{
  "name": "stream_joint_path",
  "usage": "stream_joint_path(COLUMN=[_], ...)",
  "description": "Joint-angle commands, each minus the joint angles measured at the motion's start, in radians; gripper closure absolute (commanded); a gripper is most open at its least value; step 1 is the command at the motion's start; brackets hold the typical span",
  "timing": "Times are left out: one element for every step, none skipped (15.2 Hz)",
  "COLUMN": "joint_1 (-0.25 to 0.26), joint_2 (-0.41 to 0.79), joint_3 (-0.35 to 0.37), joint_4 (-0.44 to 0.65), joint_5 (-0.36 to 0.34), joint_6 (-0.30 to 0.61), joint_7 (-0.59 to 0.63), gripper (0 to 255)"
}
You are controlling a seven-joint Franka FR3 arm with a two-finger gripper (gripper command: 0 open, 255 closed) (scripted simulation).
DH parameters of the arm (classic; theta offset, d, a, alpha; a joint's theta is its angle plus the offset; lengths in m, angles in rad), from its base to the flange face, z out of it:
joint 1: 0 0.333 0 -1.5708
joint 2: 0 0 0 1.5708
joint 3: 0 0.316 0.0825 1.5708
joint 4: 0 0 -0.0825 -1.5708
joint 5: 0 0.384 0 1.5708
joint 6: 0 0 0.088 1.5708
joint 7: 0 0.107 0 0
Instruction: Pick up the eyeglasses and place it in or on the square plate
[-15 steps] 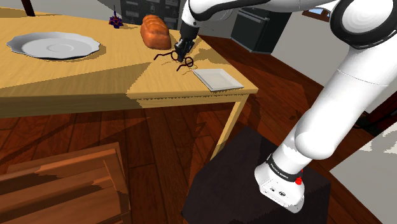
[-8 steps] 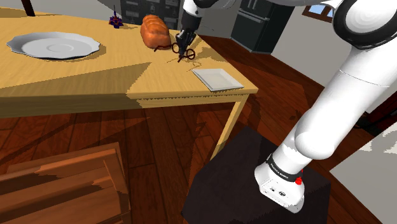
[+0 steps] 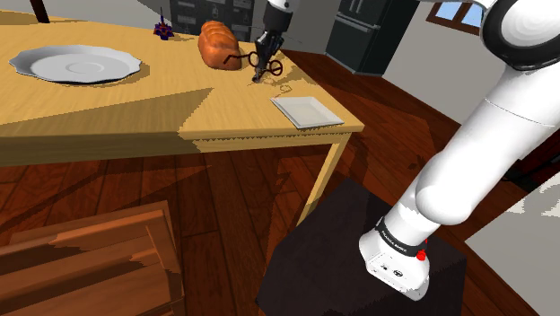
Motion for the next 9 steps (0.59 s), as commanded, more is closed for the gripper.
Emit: stream_joint_path(joint_1=[-0.011, -0.017, -0.022, -0.028, -0.033, -0.039, -0.044, -0.050, -0.056], joint_2=[-0.060, -0.095, -0.129, -0.163, -0.197, -0.230, -0.263, -0.296, -0.328], joint_3=[-0.011, -0.017, -0.025, -0.032, -0.041, -0.049, -0.058, -0.067, -0.077], joint_4=[-0.069, -0.109, -0.148, -0.185, -0.221, -0.256, -0.289, -0.321, -0.352], joint_5=[0.006, 0.008, 0.011, 0.012, 0.013, 0.014, 0.014, 0.013, 0.011], joint_6=[0.008, 0.014, 0.018, 0.021, 0.023, 0.023, 0.023, 0.022, 0.021], joint_7=[-0.023, -0.037, -0.051, -0.065, -0.079, -0.093, -0.107, -0.121, -0.135], gripper=[255, 255, 255, 255, 255, 255, 255, 255, 255])
